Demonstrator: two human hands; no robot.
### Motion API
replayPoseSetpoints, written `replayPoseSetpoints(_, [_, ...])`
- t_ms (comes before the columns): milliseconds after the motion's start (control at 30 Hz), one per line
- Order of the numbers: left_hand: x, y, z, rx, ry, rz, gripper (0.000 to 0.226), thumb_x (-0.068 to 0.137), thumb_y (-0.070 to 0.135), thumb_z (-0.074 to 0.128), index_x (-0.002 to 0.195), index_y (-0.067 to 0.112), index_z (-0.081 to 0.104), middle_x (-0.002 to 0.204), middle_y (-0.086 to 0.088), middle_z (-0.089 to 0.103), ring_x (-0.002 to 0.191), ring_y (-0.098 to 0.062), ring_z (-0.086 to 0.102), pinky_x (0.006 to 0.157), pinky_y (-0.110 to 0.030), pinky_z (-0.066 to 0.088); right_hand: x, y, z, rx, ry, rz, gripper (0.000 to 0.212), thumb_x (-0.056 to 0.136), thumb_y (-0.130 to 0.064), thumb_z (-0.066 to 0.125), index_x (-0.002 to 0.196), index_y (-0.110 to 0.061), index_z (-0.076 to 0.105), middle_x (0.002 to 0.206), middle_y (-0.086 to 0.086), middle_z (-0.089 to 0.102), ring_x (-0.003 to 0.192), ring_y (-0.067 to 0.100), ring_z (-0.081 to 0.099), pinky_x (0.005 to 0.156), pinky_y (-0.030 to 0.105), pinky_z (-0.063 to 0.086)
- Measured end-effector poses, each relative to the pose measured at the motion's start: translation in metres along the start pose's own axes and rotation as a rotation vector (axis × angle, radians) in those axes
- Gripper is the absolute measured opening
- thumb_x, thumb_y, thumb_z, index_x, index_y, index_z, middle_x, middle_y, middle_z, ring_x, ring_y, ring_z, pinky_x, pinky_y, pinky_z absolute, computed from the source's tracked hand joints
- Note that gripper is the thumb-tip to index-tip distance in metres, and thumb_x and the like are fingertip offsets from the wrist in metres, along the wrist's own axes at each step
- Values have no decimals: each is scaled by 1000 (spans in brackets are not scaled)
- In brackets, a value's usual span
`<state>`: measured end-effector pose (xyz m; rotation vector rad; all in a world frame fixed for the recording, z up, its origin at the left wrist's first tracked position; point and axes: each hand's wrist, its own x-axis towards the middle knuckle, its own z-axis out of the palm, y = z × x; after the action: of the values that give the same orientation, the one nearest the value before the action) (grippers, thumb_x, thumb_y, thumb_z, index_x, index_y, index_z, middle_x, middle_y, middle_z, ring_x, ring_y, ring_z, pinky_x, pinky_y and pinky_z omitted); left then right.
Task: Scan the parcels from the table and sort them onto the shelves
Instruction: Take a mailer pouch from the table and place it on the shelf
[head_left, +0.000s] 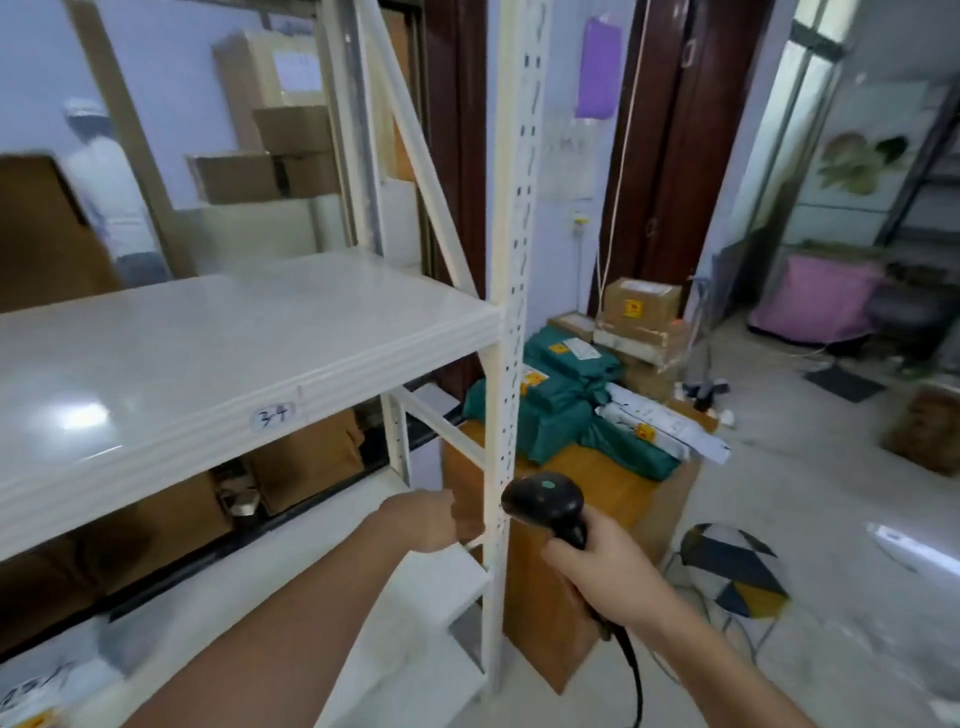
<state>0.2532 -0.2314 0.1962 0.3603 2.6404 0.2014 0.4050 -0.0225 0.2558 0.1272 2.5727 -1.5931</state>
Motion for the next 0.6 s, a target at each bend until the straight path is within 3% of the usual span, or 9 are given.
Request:
replayPoseSetpoints(67, [25, 50, -1, 6, -15, 103, 78, 92, 81, 44, 147, 26, 53, 143, -3, 61, 122, -26, 64, 104, -42, 53, -1, 17, -40, -20, 73, 0, 7, 86, -23, 62, 93, -27, 61, 56, -12, 61, 51, 2, 56, 57, 27, 47])
replayPoseSetpoints(133, [49, 92, -1, 48, -20, 154, 86, 86, 89, 39, 139, 24, 58, 136, -5, 64, 116, -26, 64, 100, -44, 54, -3, 33, -75, -33, 127, 20, 6, 86, -24, 61, 92, -26, 60, 56, -10, 59, 49, 5, 53, 55, 29, 46])
replayPoseSetpoints(333, [109, 194, 6, 172, 4, 202, 98, 91, 85, 37, 162, 18, 29, 163, -11, 41, 143, -33, 47, 114, -50, 42, -7, 71, -148, 26, 235, 98, 8, 89, -14, 57, 93, -21, 58, 60, 5, 57, 38, 12, 50, 43, 27, 43])
replayPoseSetpoints(600, [206, 288, 10, 248, 83, 281, 88, 95, 77, 41, 160, 19, 33, 163, -10, 41, 145, -34, 43, 115, -49, 41, 33, 127, -223, 68, 373, 218, 8, 86, -10, 56, 94, -11, 58, 51, 3, 54, 38, 22, 50, 40, 27, 42])
